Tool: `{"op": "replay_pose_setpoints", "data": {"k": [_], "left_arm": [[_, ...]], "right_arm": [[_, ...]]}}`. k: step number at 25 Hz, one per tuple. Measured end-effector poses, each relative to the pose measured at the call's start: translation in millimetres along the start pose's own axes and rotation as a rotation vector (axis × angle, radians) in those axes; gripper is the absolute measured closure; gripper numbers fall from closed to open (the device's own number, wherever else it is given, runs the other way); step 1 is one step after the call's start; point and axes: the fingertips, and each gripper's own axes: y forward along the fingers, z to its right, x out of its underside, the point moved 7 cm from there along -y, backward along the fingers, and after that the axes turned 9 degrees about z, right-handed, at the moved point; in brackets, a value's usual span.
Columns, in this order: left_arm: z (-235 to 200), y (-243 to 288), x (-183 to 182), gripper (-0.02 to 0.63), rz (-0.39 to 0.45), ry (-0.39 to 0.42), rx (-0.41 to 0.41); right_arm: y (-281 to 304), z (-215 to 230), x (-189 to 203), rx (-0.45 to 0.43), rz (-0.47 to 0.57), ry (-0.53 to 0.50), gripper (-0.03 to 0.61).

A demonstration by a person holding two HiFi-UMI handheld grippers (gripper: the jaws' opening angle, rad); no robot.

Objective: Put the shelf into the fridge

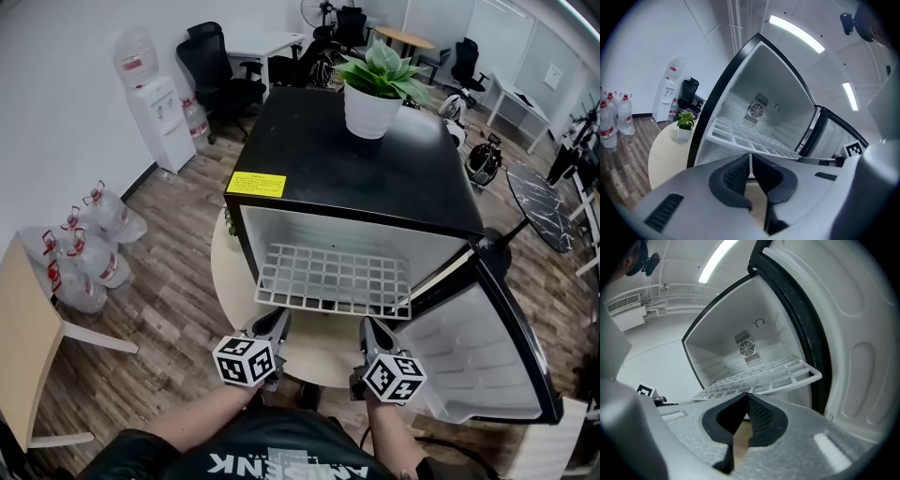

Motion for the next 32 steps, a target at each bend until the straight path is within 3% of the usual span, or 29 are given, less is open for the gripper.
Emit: {"op": "replay_pose_setpoints", "data": {"k": [16, 20, 24, 32], "left_arm": [[-6, 26, -9, 0.595, -0.001, -0.009, -0.072], [-5, 28, -9, 0.598, -0.004, -0.014, -0.073], [-6, 29, -9, 0.598, 0.0, 0.017, -0.073], [-7, 29, -7, 0.598, -0.002, 0.02, -0.084]], "right_arm": [[42, 5, -27, -0.045, 0.014, -0.018, 0.572], [45, 7, -46, -0.053, 0.045, -0.096, 0.572], [26, 1, -27, -0.07, 0.005, -0.168, 0.571], [29, 8, -4, -0.032, -0.01, -0.151, 0.572]]}}
